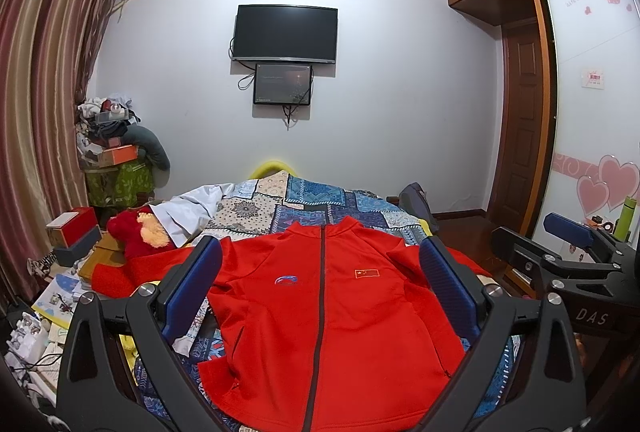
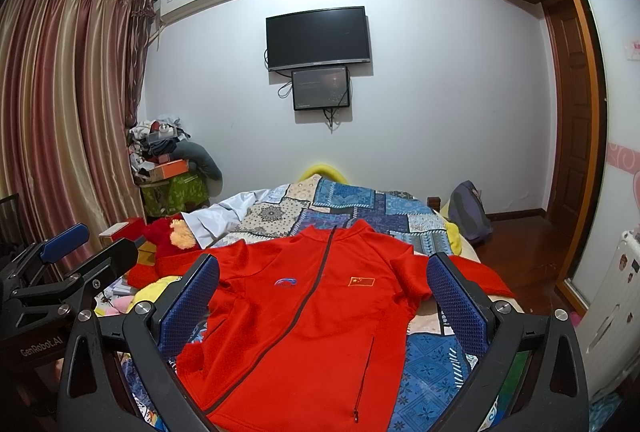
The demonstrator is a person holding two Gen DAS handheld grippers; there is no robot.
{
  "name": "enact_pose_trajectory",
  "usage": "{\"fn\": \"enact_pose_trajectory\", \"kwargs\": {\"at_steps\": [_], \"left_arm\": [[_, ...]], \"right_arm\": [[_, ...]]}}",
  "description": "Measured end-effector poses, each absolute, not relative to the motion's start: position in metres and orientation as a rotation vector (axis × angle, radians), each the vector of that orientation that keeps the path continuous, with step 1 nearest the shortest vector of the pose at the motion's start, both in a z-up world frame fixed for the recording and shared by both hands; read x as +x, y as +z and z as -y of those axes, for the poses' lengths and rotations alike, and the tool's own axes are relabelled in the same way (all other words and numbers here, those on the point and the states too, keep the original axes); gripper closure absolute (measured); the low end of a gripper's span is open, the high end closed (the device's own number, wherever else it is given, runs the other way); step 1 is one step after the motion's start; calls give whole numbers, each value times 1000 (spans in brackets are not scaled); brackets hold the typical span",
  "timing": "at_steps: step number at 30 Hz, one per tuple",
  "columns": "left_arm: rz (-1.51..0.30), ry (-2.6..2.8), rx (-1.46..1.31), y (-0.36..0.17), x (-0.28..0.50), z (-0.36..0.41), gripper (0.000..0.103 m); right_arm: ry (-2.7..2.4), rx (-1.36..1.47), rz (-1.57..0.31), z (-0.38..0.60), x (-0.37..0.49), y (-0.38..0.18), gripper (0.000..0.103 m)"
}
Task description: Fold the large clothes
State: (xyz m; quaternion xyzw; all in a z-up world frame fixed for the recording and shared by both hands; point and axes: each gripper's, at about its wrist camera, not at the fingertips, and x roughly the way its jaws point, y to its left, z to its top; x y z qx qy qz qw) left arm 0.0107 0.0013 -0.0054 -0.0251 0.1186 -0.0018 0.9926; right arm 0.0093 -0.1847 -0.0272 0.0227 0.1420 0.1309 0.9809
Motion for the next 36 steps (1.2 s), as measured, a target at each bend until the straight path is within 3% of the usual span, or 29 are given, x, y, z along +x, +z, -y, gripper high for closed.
{"fn": "enact_pose_trajectory", "kwargs": {"at_steps": [20,29,36], "left_arm": [[-262,7,-65,-11,37,-10,3],[-350,94,-62,-26,115,-46,3],[-501,195,-136,-61,200,-125,3]], "right_arm": [[254,32,-336,171,44,-39,0],[248,16,-398,158,137,-49,0],[248,-98,-482,135,239,-67,0]]}}
